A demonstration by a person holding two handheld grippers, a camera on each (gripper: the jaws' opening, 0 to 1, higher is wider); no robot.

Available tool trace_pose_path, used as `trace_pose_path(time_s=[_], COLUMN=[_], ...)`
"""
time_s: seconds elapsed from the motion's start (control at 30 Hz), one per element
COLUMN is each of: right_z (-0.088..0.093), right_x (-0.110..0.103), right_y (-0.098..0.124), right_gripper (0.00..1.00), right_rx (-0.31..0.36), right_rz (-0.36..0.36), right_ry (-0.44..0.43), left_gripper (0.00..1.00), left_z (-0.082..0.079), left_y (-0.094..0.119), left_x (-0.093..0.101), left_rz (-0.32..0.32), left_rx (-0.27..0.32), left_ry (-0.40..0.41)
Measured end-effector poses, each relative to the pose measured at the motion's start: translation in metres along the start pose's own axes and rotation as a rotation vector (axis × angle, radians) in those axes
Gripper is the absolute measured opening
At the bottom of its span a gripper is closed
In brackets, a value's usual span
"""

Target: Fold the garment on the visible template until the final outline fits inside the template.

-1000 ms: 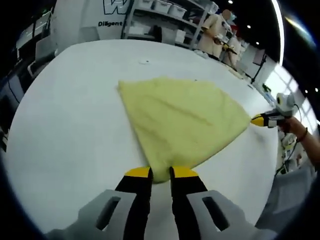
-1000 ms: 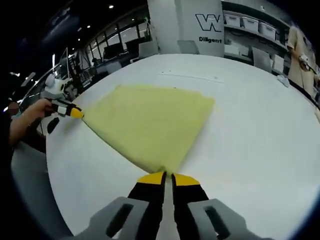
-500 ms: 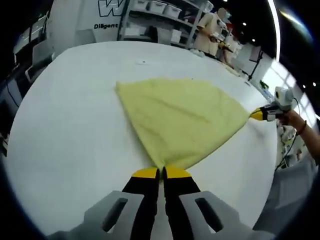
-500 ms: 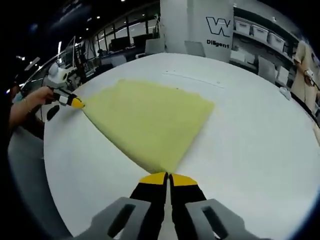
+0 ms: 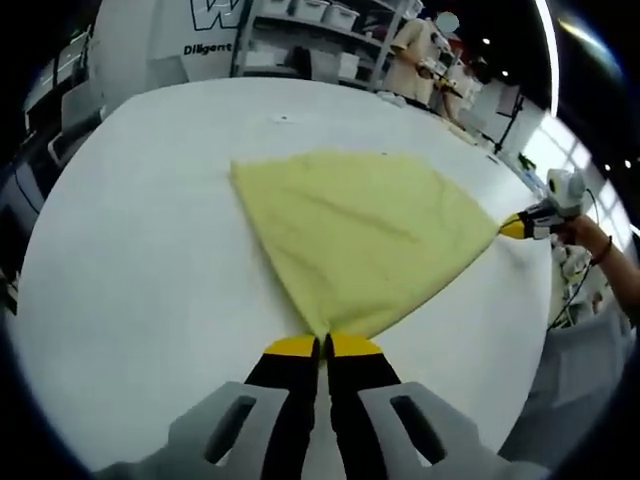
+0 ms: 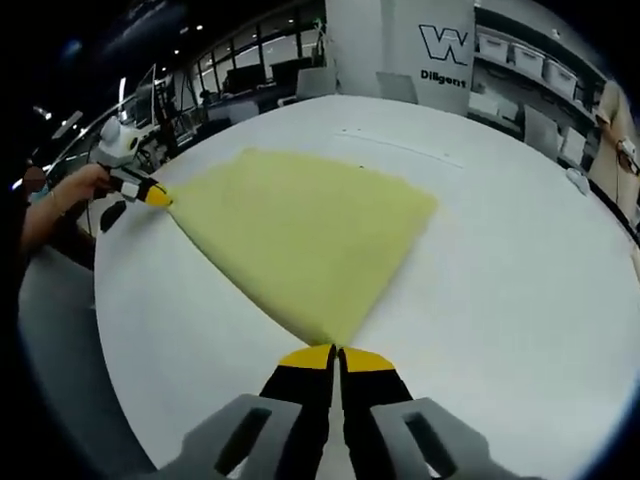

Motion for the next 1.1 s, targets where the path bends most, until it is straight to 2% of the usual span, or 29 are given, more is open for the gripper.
trace_pose_path(time_s=[0.5,0.67,0.83,0.93,1.0,1.03,1.1], right_z=[0.01,0.012,0.013,0.011,0.007,0.005,0.004], right_x=[-0.016,-0.018,-0.018,-0.019,-0.019,-0.022,-0.022], right_y=[0.013,0.015,0.013,0.012,0.013,0.013,0.013], right_gripper=[0.0,0.0,0.0,0.0,0.0,0.02,0.14], right_rx=[0.018,0.018,0.014,0.024,0.066,0.083,0.091], right_rz=[-0.003,0.001,0.007,0.032,0.032,0.03,0.032], right_ry=[-0.054,-0.072,-0.085,-0.165,-0.185,-0.214,-0.226], left_gripper=[0.0,0.0,0.0,0.06,0.13,0.17,0.25], left_z=[0.011,0.014,0.015,0.015,0.014,0.012,0.01], left_y=[0.013,0.015,0.014,0.014,0.015,0.016,0.018], left_x=[0.004,0.005,0.004,0.002,0.002,0.003,0.003], left_rz=[-0.003,-0.01,-0.012,-0.041,-0.038,-0.039,-0.043], left_rx=[-0.016,-0.021,-0.023,-0.022,-0.008,0.003,0.014], left_ry=[-0.005,0.023,0.004,0.02,0.016,0.015,0.017])
Point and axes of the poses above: the point that each gripper's makers call its tool centre point, and the gripper's own axes: y roughly backward along the fingers, x roughly to its right, z roughly out of its underside, the point moved 4 cm from there along y, roughly backward along the fingers, and after that the axes turned 12 degrees about x, right-handed, at the moved point
